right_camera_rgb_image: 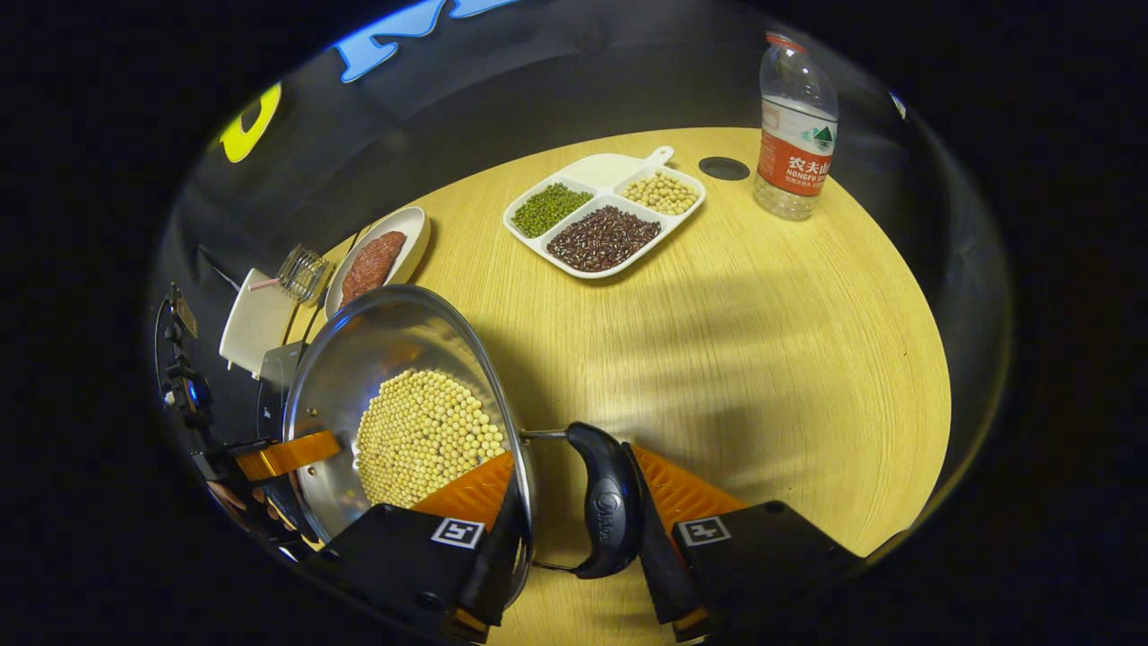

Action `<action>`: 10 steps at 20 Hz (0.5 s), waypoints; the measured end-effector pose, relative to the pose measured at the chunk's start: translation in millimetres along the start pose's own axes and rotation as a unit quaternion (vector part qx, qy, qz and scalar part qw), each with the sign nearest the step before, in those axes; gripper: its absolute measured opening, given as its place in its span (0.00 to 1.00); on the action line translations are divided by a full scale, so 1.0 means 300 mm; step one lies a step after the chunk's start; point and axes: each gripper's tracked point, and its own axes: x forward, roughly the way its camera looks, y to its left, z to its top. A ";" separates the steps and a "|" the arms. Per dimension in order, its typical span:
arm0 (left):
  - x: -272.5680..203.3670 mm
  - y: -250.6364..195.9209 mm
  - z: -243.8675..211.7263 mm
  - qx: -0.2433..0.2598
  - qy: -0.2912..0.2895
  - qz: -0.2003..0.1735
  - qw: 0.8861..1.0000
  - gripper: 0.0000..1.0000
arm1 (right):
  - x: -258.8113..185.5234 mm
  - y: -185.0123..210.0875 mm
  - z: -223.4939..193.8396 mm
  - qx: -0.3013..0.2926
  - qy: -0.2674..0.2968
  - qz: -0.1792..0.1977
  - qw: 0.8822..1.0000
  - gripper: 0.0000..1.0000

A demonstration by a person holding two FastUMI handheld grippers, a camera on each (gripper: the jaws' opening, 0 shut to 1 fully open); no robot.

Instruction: First push the handle of the pot to place it horizontally, then grasp the pot with both hands and set it on the induction cooktop.

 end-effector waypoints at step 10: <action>0.007 -0.002 0.002 -0.027 0.009 -0.027 0.999 0.53 | -0.002 0.003 -0.019 0.006 0.009 0.001 1.000 0.60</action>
